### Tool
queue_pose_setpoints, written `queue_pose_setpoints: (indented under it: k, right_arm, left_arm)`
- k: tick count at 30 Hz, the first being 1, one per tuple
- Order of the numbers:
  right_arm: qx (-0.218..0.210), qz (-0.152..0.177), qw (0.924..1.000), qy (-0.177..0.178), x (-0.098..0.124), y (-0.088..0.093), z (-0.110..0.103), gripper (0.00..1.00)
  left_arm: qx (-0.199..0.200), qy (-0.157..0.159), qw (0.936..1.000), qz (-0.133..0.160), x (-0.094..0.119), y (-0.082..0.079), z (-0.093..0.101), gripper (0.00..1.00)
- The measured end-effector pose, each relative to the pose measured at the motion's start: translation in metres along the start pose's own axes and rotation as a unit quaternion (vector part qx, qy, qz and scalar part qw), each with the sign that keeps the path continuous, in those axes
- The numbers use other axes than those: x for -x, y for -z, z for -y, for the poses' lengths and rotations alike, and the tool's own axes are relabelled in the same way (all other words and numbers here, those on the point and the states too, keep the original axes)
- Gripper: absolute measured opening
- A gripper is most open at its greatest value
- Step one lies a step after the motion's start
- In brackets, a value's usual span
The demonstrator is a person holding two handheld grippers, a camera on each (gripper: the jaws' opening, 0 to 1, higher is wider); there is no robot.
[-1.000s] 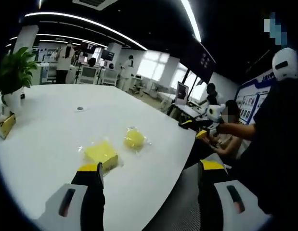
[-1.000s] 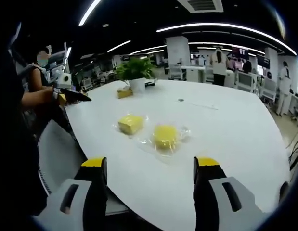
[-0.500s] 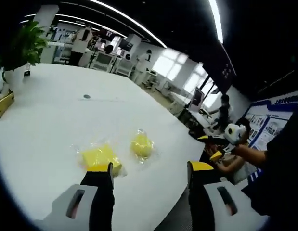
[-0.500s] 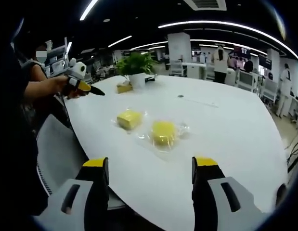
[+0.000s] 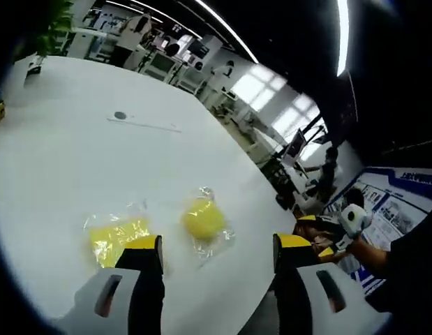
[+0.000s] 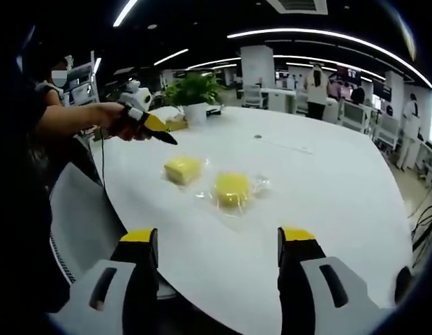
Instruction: Compare the silicone blocks by pressing each to a similar depth, holding the contact briefly, and releasing to observe deformation and rebound differences across the visible hardness samples.
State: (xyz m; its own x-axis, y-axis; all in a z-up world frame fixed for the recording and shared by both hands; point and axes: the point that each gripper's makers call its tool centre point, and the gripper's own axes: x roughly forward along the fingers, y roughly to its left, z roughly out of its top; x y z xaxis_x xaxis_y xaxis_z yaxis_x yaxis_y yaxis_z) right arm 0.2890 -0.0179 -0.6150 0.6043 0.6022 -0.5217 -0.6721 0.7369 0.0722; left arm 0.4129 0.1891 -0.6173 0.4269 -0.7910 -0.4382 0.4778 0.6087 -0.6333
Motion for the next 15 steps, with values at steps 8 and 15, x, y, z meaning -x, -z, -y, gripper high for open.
queue_pose_setpoints:
  k: [8, 15]
  right_arm:
    - [-0.017, 0.001, 0.9997, 0.017, 0.014, 0.007, 0.008, 0.63]
    - [-0.03, 0.004, 0.9991, 0.029, 0.019, 0.013, 0.012, 0.63]
  left_arm:
    - [0.032, -0.02, 0.9983, -0.045, -0.052, 0.012, -0.015, 0.61]
    - [0.083, -0.029, 0.9944, -0.059, -0.085, 0.015, -0.028, 0.61]
